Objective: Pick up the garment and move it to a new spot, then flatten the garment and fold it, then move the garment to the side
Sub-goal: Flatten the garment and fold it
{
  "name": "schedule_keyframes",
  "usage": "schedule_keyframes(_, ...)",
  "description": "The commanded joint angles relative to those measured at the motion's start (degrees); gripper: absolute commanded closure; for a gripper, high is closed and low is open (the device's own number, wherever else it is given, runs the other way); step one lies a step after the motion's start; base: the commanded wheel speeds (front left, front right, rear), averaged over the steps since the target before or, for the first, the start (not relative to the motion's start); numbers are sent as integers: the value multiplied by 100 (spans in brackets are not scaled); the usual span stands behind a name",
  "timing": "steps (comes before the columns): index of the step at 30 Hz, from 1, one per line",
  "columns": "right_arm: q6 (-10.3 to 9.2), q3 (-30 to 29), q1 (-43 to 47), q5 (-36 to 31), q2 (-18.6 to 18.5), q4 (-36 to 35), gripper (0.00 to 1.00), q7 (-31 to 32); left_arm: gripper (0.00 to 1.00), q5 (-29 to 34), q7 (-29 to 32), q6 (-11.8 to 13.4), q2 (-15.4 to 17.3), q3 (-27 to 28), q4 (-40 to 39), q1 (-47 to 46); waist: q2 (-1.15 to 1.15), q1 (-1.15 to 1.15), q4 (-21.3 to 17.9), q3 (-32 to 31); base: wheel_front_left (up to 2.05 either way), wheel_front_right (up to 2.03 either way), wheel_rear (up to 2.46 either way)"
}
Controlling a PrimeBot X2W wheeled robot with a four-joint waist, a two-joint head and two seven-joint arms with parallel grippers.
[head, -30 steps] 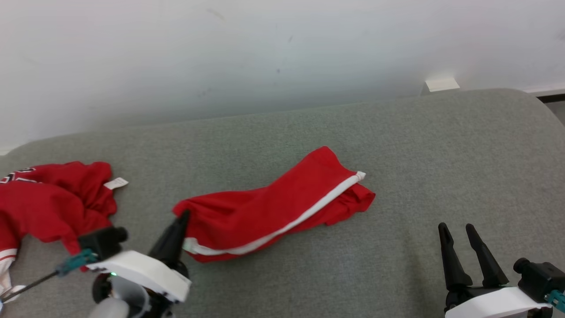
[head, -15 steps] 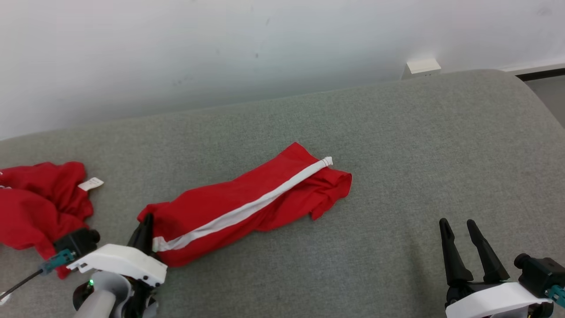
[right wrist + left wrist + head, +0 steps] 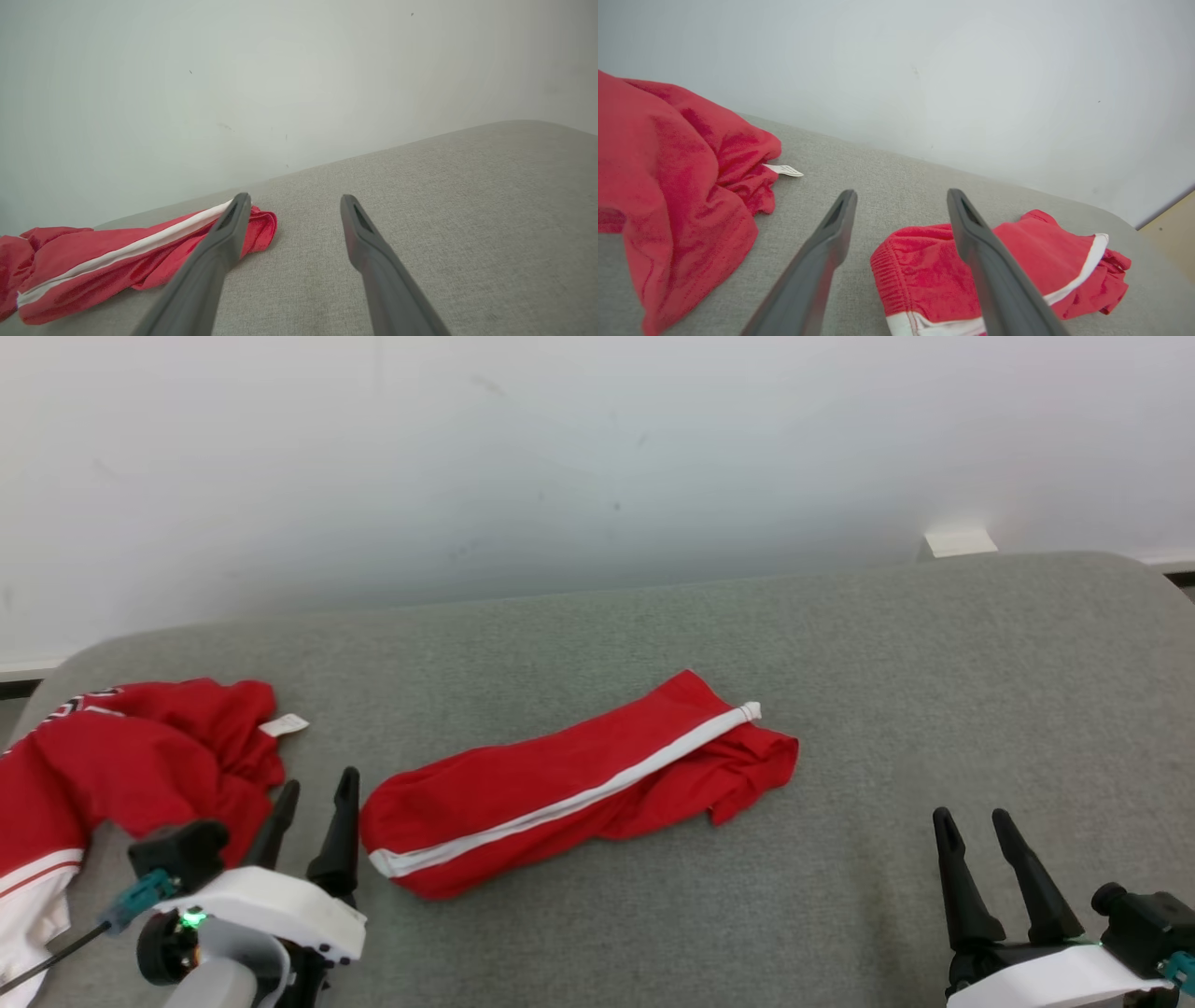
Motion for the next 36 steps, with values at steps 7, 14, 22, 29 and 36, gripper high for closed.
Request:
schedule_keyframes(7,0,-341,161,-480,7,-573,0,1,0,1206,-14,466,55,392,-1509,1013,0,0,256,-150,0,0,0)
schedule_keyframes(14,0,-608,424,-920,113,-787,0,2,0,1808,-15,594,-235,646,-2293,1898,0,0,302,-263,0,0,0)
schedule_keyframes(22,0,-676,548,-1119,191,-780,0,2,0,2119,-15,415,-595,898,-2282,2169,0,0,278,-285,0,0,0)
schedule_keyframes(29,0,-582,352,-1117,126,-704,0,2,0,2277,-16,224,-739,1049,-2136,2065,0,0,277,-251,0,0,0)
schedule_keyframes(36,0,-152,-460,-838,-130,-271,0,202,0,2057,153,-74,-863,870,-1861,1758,0,0,491,14,0,0,0)
